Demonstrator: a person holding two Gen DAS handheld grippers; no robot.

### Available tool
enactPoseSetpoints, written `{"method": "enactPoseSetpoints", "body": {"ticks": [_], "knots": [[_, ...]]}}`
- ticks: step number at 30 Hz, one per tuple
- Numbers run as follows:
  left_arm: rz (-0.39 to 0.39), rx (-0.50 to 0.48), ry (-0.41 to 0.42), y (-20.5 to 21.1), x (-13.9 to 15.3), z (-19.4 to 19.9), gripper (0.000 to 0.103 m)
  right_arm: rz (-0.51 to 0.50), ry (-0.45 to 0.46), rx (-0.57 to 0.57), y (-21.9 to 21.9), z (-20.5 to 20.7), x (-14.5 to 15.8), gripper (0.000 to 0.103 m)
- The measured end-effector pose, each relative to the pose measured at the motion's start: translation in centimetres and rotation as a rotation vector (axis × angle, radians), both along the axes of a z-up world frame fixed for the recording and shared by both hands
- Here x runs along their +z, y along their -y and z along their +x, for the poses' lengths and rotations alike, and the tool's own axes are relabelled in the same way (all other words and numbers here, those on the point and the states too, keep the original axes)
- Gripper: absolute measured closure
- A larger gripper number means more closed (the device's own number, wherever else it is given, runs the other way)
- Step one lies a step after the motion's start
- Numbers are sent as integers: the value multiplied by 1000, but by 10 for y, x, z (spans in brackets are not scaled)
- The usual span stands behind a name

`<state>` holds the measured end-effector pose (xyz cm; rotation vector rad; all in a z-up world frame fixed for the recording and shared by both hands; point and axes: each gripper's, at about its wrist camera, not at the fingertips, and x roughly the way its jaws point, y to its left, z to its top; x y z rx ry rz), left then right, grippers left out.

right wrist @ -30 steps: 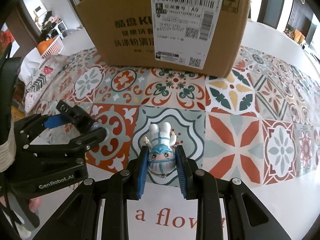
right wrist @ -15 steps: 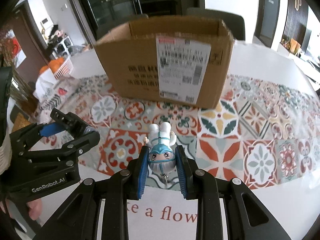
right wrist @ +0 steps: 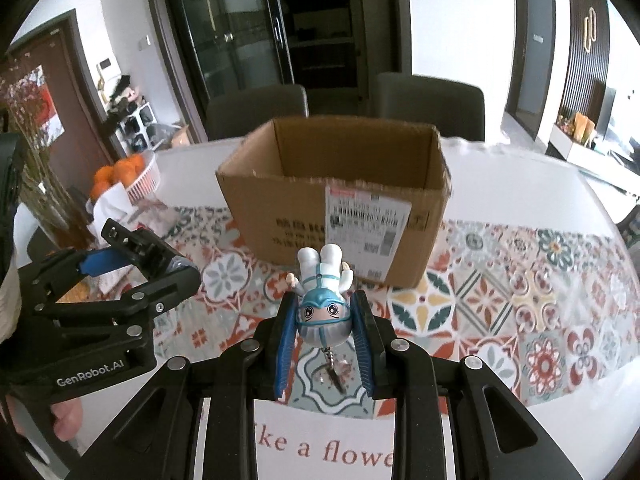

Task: Organize rigid objects
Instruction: 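Carry the black clip in the left tool while the right tool carries the figurine to the box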

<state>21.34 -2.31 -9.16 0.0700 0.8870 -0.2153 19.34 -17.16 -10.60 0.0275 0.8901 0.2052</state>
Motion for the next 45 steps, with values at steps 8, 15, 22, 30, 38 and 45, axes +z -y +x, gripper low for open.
{"method": "enactPoseSetpoints", "body": {"ticks": [8, 15, 22, 30, 38, 45], "knots": [[-11, -11, 70, 3, 31, 13, 29, 20, 75, -10, 2, 12, 28, 75], [-18, -24, 112, 6, 49, 30, 29, 26, 124, -13, 4, 28, 48, 75], [-29, -27, 131, 10, 59, 56, 29, 23, 157, -12, 7, 52, 60, 75], [-29, -16, 123, 12, 61, 88, 29, 6, 169, -7, 7, 83, 64, 75], [-40, -4, 91, 18, 54, 120, 29, -13, 164, 0, 6, 114, 61, 75], [-28, -7, 27, 27, 38, 148, 29, -32, 132, 3, 10, 141, 52, 75]]}}
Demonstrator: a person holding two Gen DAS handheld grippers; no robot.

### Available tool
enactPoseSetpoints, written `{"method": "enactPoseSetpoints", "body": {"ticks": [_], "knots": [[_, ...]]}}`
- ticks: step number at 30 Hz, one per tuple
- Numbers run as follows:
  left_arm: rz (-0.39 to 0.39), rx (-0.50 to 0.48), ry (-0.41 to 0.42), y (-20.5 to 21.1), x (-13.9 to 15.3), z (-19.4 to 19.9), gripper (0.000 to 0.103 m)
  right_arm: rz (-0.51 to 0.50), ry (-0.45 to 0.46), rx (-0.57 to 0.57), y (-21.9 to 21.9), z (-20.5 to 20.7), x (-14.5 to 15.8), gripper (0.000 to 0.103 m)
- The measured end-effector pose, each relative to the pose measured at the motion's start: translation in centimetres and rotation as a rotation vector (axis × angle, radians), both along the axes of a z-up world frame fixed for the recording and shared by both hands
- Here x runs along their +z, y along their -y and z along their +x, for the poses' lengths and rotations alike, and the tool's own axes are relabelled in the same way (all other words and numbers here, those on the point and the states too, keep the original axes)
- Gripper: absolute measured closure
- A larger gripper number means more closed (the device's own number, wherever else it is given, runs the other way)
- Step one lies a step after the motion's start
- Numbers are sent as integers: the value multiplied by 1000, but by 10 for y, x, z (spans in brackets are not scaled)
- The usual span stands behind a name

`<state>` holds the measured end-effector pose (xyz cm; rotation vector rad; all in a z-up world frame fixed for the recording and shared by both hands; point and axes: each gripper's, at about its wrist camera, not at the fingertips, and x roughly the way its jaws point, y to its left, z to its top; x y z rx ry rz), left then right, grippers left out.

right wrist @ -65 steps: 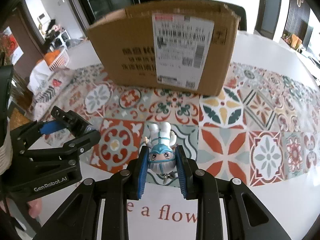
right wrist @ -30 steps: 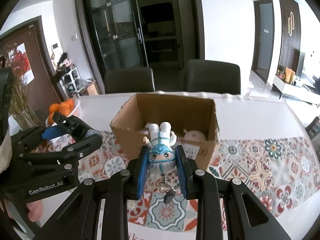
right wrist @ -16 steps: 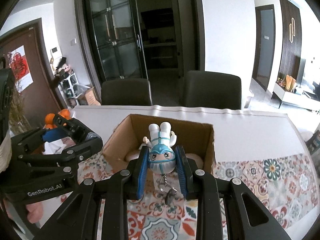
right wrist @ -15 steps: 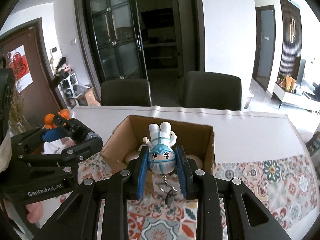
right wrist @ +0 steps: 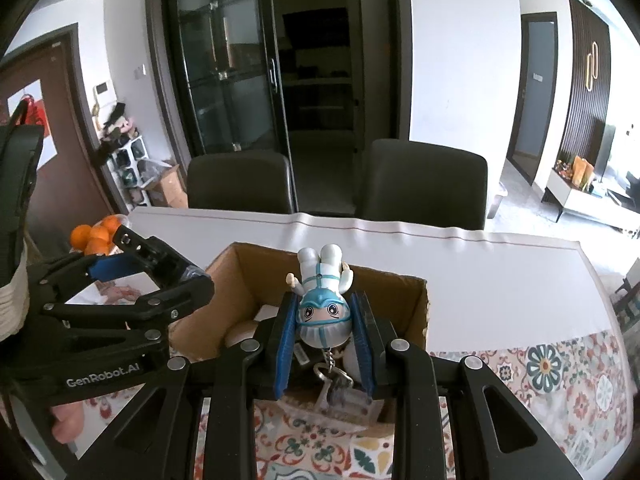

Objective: Organize rigid objects

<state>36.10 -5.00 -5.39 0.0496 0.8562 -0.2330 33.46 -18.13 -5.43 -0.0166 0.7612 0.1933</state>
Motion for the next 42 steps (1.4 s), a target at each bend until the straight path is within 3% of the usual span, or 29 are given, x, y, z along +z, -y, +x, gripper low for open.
{"method": "enactPoseSetpoints", "body": {"ticks": [12, 17, 21, 24, 30, 42], "knots": [[62, 7, -99, 7, -37, 30, 29, 9, -123, -21, 12, 34, -40, 75], [85, 22, -97, 6, -42, 31, 21, 11, -152, -26, 15, 37, -51, 74], [98, 46, -91, 1, -41, 25, 16, 1, -159, -47, 15, 36, -51, 54], [106, 64, -81, -3, -38, 18, 11, -19, -156, -58, 12, 30, -49, 46], [162, 151, 6, -13, -21, -10, 2, -55, -136, -113, 11, 5, -36, 29], [170, 221, 185, -27, 30, -102, 0, -92, -1, -222, 17, -76, 20, 19]]}}
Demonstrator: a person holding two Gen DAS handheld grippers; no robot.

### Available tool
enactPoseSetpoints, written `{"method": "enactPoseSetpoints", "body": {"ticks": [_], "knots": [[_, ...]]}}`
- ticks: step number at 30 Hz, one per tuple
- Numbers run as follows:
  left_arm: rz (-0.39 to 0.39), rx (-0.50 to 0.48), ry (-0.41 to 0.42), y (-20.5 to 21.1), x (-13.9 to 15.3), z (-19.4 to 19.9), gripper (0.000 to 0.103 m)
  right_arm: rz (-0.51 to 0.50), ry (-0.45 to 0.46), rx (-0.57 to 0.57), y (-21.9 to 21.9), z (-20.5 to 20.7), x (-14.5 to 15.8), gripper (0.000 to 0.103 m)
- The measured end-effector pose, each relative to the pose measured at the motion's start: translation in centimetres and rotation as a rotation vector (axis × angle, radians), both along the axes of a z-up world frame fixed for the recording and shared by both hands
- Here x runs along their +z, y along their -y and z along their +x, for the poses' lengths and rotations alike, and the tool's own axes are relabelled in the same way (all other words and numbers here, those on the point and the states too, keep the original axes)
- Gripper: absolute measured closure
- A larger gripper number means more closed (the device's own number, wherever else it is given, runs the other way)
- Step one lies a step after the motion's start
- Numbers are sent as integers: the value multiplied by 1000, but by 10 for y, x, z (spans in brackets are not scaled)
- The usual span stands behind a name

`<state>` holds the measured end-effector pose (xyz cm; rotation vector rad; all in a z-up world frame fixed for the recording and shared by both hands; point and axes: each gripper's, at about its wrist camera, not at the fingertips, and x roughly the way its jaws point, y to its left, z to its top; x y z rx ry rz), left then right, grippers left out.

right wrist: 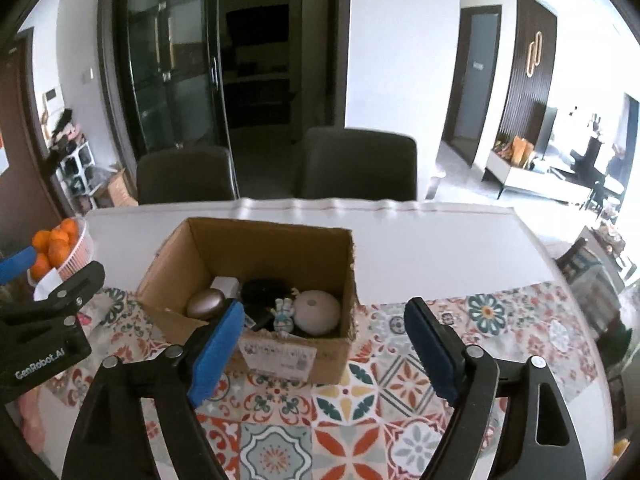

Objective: Organize rigid objects

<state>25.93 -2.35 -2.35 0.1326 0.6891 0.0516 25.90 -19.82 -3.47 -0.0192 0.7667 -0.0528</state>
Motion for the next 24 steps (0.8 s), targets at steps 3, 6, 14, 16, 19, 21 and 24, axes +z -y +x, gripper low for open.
{"method": "enactPoseSetpoints", "body": {"ticks": [3, 6, 14, 16, 19, 21, 24], "knots": [[-6, 2, 25, -3, 8, -22, 0, -8, 29, -6, 0, -23, 12, 17], [-25, -1, 50, -7, 17, -48, 0, -10, 61, -9, -1, -46, 23, 16], [-40, 5, 88, -14, 31, -93, 0, -34, 133, -24, -8, -92, 44, 12], [-47, -6, 91, -15, 33, -102, 0, -43, 148, -21, -10, -102, 49, 11], [-52, -19, 93, -16, 36, -113, 0, -32, 170, -19, -10, -117, 56, 11], [-58, -24, 96, -17, 38, -120, 0, -28, 177, -17, -10, -125, 60, 11], [-66, -33, 103, -17, 41, -128, 0, -21, 185, -17, -9, -134, 63, 11]]}}
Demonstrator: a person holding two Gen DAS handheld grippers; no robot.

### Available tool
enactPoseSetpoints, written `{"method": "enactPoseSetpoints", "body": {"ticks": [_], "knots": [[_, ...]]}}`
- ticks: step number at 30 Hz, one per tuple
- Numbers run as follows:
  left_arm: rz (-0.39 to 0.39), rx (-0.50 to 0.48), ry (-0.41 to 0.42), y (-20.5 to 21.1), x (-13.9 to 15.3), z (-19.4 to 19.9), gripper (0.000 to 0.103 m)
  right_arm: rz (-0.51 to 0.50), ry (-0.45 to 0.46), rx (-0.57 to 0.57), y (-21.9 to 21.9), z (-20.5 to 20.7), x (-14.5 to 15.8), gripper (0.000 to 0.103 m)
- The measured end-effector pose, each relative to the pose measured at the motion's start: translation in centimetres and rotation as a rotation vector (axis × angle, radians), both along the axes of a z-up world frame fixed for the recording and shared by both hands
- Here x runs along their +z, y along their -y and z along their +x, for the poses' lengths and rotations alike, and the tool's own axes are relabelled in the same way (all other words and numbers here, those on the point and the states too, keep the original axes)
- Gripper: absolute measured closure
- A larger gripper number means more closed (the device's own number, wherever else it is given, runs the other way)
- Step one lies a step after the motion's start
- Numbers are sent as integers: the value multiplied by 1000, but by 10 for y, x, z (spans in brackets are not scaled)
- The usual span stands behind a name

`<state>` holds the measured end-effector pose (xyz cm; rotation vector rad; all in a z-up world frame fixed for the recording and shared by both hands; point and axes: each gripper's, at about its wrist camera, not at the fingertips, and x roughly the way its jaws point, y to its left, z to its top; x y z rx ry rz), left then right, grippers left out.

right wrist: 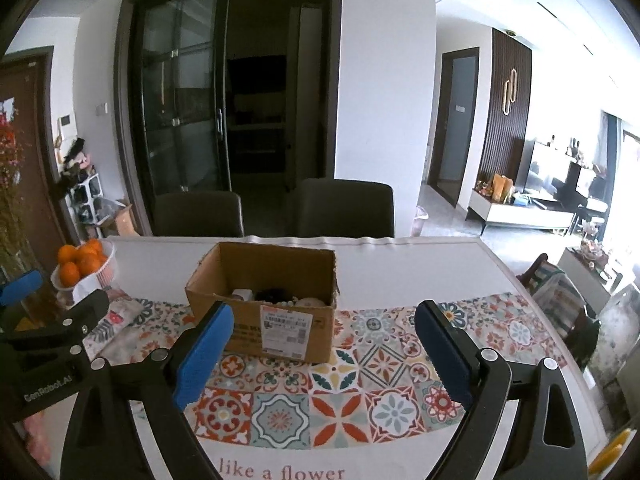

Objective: Organize rigid objects

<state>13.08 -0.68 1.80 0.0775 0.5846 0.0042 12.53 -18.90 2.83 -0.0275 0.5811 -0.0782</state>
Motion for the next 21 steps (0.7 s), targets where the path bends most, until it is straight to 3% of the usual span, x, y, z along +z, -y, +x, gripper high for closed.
{"method": "enactPoseSetpoints", "body": {"ticks": [21], "knots": [[-3, -3, 37, -1, 11, -21, 0, 7, 39, 14, -1, -22, 12, 10]]}}
